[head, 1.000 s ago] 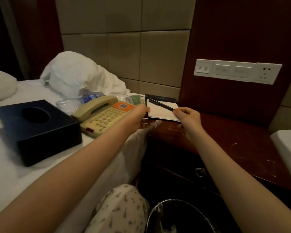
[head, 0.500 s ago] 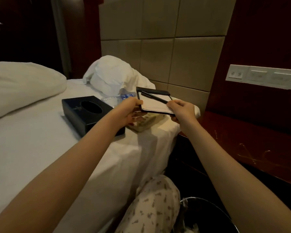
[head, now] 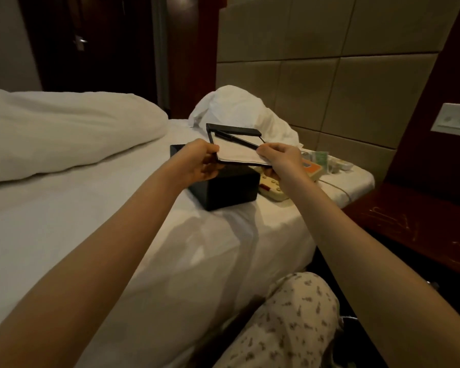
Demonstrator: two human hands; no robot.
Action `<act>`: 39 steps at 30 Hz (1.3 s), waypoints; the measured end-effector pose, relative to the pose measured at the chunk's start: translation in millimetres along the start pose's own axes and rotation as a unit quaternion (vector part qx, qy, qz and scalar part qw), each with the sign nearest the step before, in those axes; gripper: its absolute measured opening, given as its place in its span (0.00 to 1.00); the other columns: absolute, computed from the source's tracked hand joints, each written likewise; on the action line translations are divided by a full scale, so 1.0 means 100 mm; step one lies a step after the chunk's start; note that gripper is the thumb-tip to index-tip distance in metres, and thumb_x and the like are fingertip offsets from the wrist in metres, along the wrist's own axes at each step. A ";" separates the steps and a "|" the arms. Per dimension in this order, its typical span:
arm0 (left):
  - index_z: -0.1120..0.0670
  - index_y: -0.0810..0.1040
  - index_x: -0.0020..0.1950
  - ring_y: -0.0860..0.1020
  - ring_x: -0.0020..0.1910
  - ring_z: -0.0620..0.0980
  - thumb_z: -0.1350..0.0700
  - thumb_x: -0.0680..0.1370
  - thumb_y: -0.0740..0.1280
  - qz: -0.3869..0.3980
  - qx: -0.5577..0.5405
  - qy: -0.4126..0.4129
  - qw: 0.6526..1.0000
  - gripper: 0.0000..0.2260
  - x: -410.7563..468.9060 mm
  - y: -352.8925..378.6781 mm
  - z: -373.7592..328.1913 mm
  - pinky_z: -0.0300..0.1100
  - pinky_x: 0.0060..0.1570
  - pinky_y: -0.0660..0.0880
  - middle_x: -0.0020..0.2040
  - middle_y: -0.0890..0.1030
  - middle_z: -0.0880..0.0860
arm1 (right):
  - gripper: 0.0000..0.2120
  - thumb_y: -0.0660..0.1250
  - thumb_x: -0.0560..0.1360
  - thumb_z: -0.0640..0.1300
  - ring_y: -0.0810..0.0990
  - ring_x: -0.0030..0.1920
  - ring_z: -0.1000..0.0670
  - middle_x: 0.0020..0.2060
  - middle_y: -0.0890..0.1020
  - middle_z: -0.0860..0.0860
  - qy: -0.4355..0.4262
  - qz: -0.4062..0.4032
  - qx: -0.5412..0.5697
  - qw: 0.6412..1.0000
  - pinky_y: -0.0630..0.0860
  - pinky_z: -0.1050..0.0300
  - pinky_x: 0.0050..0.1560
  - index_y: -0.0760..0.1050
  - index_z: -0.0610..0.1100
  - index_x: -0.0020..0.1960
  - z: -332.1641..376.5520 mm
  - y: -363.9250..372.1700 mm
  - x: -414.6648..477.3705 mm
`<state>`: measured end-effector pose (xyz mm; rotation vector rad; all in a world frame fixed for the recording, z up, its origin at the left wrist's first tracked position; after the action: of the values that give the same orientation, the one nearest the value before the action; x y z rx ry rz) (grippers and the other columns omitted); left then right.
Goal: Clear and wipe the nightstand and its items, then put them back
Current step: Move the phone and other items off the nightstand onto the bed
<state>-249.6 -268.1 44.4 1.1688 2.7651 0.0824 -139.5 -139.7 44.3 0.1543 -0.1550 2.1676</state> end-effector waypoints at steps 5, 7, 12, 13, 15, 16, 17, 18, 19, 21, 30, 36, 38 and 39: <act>0.58 0.70 0.54 0.74 0.33 0.46 0.60 0.80 0.57 -0.043 -0.001 0.002 0.999 0.05 -0.10 -0.42 0.01 0.38 0.33 0.70 0.40 0.75 0.53 | 0.03 0.68 0.75 0.41 0.73 0.38 0.55 0.40 0.76 0.51 0.011 0.043 0.006 0.999 0.71 0.68 0.27 0.75 0.46 0.42 -0.03 0.44 -0.03; 0.57 0.71 0.50 0.74 0.36 0.46 0.60 0.80 0.57 -0.056 0.000 0.002 0.998 0.04 -0.16 -0.60 0.03 0.38 0.35 0.71 0.41 0.75 0.53 | 0.02 0.68 0.75 0.42 0.74 0.38 0.54 0.42 0.76 0.50 0.011 0.062 -0.009 0.998 0.72 0.67 0.27 0.76 0.44 0.48 -0.02 0.62 -0.06; 0.59 0.69 0.55 0.76 0.39 0.46 0.59 0.81 0.58 -0.137 0.061 0.012 0.989 0.05 -0.33 -1.02 0.09 0.41 0.42 0.73 0.41 0.75 0.52 | 0.05 0.66 0.76 0.39 0.73 0.39 0.54 0.40 0.74 0.52 0.027 0.121 -0.032 0.992 0.77 0.64 0.36 0.76 0.42 0.52 -0.03 1.07 -0.18; 0.59 0.69 0.55 0.76 0.38 0.45 0.59 0.81 0.58 -0.153 0.080 0.015 0.985 0.05 -0.36 -1.09 0.10 0.41 0.42 0.73 0.41 0.75 0.52 | 0.05 0.66 0.76 0.39 0.73 0.39 0.54 0.40 0.74 0.51 0.029 0.128 -0.035 0.991 0.77 0.64 0.35 0.76 0.41 0.52 -0.05 1.16 -0.20; 0.59 0.69 0.54 0.76 0.38 0.45 0.59 0.81 0.58 -0.177 0.111 0.008 0.978 0.05 -0.40 -1.24 0.13 0.41 0.42 0.73 0.41 0.75 0.52 | 0.03 0.65 0.76 0.38 0.74 0.38 0.54 0.42 0.76 0.49 0.027 0.132 -0.041 0.990 0.76 0.64 0.33 0.76 0.41 0.49 -0.11 1.34 -0.25; 0.58 0.69 0.54 0.76 0.38 0.45 0.59 0.81 0.58 -0.188 0.122 0.002 0.975 0.04 -0.41 -1.32 0.14 0.41 0.41 0.73 0.40 0.75 0.51 | 0.02 0.65 0.76 0.38 0.74 0.37 0.54 0.43 0.76 0.48 0.025 0.132 -0.048 0.990 0.75 0.64 0.32 0.75 0.41 0.48 -0.13 1.42 -0.28; 0.58 0.69 0.54 0.76 0.37 0.44 0.58 0.81 0.58 -0.196 0.133 -0.006 0.972 0.04 -0.43 -1.39 0.16 0.40 0.39 0.73 0.40 0.75 0.51 | 0.01 0.64 0.76 0.38 0.74 0.36 0.53 0.42 0.76 0.48 0.019 0.132 -0.063 0.989 0.73 0.64 0.30 0.75 0.42 0.47 -0.15 1.49 -0.30; 0.58 0.69 0.53 0.76 0.36 0.44 0.58 0.82 0.58 -0.204 0.145 -0.013 0.968 0.04 -0.45 -1.45 0.18 0.39 0.37 0.71 0.39 0.75 0.51 | 0.01 0.64 0.76 0.38 0.74 0.36 0.52 0.39 0.76 0.49 0.009 0.132 -0.082 0.988 0.72 0.64 0.30 0.75 0.42 0.46 -0.17 1.55 -0.32; 0.58 0.69 0.52 0.76 0.35 0.44 0.58 0.82 0.57 -0.212 0.161 -0.021 0.964 0.04 -0.45 -1.50 0.21 0.38 0.35 0.70 0.39 0.76 0.51 | 0.01 0.64 0.76 0.38 0.74 0.36 0.52 0.37 0.75 0.50 -0.002 0.133 -0.100 0.986 0.72 0.63 0.32 0.74 0.43 0.46 -0.18 1.61 -0.33; 0.58 0.69 0.49 0.75 0.34 0.44 0.58 0.81 0.57 -0.228 0.215 -0.031 0.949 0.05 -0.44 -1.58 0.27 0.38 0.33 0.68 0.39 0.75 0.52 | 0.01 0.64 0.76 0.39 0.74 0.41 0.52 0.39 0.76 0.50 -0.016 0.141 -0.132 0.981 0.74 0.59 0.40 0.75 0.43 0.47 -0.24 1.69 -0.34; 0.58 0.71 0.49 0.73 0.44 0.54 0.56 0.78 0.56 -0.211 0.570 -0.088 0.789 0.08 -0.36 -1.60 0.45 0.43 0.44 0.67 0.38 0.71 0.53 | 0.09 0.61 0.79 0.41 0.74 0.44 0.49 0.54 0.78 0.44 -0.057 0.145 -0.260 0.953 0.70 0.58 0.45 0.76 0.39 0.55 -0.53 1.78 -0.40; 0.56 0.71 0.63 0.68 0.61 0.57 0.57 0.75 0.61 -0.242 0.646 -0.067 0.721 0.16 -0.38 -1.57 0.41 0.44 0.52 0.66 0.61 0.68 0.58 | 0.09 0.64 0.77 0.42 0.75 0.48 0.49 0.53 0.78 0.45 -0.067 0.150 -0.311 0.936 0.74 0.58 0.50 0.75 0.40 0.55 -0.52 1.74 -0.40; 0.55 0.71 0.64 0.67 0.61 0.57 0.57 0.75 0.61 -0.240 0.650 -0.052 0.719 0.17 -0.35 -1.53 0.37 0.44 0.54 0.66 0.62 0.68 0.58 | 0.09 0.64 0.77 0.42 0.75 0.48 0.49 0.52 0.78 0.44 -0.074 0.152 -0.332 0.928 0.73 0.58 0.48 0.74 0.39 0.55 -0.50 1.71 -0.42; 0.54 0.72 0.64 0.68 0.61 0.57 0.58 0.75 0.61 -0.240 0.647 -0.043 0.722 0.18 -0.33 -1.51 0.35 0.45 0.54 0.67 0.61 0.68 0.58 | 0.10 0.65 0.77 0.42 0.76 0.49 0.48 0.52 0.77 0.44 -0.084 0.153 -0.348 0.921 0.74 0.57 0.49 0.73 0.39 0.55 -0.48 1.69 -0.43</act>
<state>-328.4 -396.8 -2.8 0.3699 2.6979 -2.1247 -256.9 -261.7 -18.9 -0.1025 -1.0940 2.2631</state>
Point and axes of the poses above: each hand's wrist, its own x-axis towards the middle knuckle, its own y-axis out of the palm, z = x × y, the point moved 4 cm from there along x, towards the middle knuckle
